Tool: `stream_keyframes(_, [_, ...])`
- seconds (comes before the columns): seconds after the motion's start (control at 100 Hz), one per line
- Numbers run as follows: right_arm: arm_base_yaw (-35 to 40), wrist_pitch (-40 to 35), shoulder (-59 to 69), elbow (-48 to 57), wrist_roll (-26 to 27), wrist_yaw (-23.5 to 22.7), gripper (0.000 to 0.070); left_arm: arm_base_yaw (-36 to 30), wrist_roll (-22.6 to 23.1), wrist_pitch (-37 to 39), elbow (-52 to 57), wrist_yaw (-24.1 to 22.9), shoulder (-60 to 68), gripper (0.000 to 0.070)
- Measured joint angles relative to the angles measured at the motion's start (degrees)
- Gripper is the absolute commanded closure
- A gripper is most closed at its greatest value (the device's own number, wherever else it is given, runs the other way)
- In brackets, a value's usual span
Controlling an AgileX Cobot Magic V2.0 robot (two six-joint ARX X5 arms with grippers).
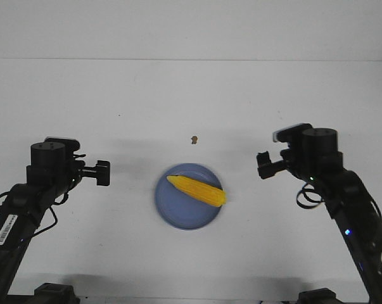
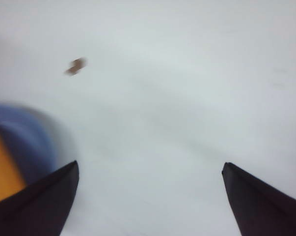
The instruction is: Place corn on plate with both arms
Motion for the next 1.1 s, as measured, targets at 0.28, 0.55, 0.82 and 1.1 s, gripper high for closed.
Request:
stream_keyframes(0.28, [-11.0, 6.0, -22.1, -13.7, 1.6, 0.0, 0.0089, 1.5, -0.9, 4.5, -0.1, -0.1, -8.2, 0.0038])
stream_keyframes(0.55, [-11.3, 8.6, -38.9, -24.1, 2.0, -0.2, 0.0089, 1.5, -1.1, 13.5, -10.7, -0.1, -21.9, 0.0038])
stream_keyframes(0.82, [-11.3, 8.9, -48.6, -31.2, 2.1, -1.1, 0.0090, 1.5, -2.6, 13.1, -25.7, -0.1, -37.4, 0.0038])
stream_keyframes(1.1, [-11.3, 12.8, -50.6, -32.8, 3.1, -1.6, 0.0131, 1.5, -4.1, 12.6, -26.3, -0.1, -43.5, 0.0054])
